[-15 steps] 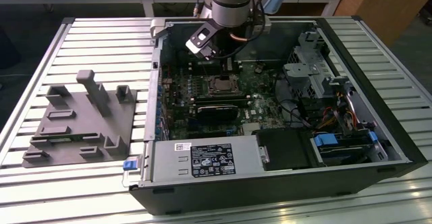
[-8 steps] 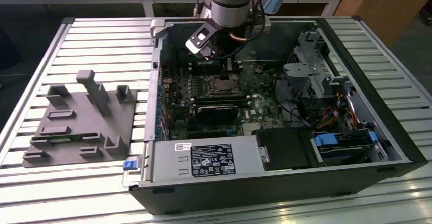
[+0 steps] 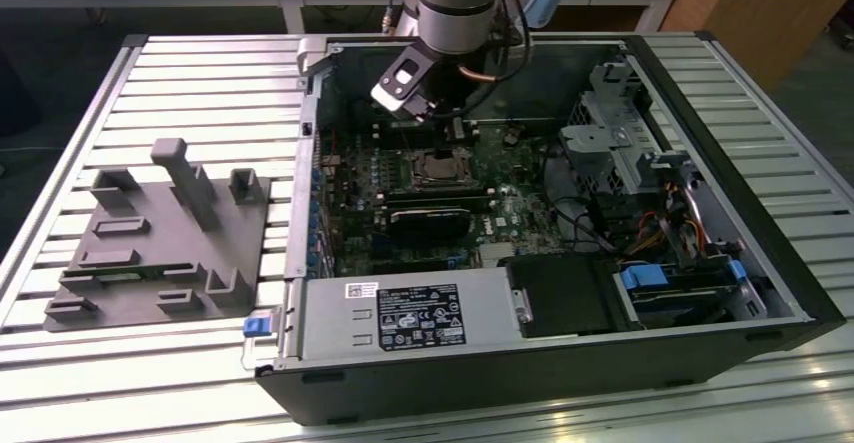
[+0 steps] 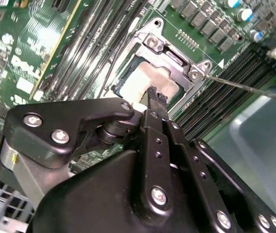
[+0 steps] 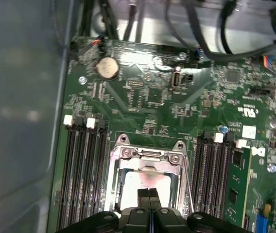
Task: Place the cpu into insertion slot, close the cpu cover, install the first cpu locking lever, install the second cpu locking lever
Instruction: 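Close the cpu cover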
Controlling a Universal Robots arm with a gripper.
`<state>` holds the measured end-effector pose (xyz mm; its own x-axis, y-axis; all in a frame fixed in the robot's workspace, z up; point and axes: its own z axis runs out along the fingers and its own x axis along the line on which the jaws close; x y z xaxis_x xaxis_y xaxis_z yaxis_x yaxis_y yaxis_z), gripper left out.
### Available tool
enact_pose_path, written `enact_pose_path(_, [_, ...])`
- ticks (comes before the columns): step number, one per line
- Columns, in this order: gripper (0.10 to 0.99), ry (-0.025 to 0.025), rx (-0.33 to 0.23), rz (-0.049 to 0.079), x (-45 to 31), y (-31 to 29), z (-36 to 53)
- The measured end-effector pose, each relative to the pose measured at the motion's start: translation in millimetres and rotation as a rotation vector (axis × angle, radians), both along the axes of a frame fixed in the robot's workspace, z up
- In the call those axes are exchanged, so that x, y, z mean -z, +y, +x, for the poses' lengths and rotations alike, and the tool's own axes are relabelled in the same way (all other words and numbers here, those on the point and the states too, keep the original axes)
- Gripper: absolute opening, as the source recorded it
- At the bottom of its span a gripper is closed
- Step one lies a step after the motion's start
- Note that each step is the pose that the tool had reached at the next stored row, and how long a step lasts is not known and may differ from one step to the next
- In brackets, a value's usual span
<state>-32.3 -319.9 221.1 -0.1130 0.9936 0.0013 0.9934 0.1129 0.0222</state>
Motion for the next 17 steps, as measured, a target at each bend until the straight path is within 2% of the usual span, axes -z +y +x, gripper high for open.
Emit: enact_pose_path(17, [0.106,0.0,-0.263,-0.012,0.0,0.0,-0.1])
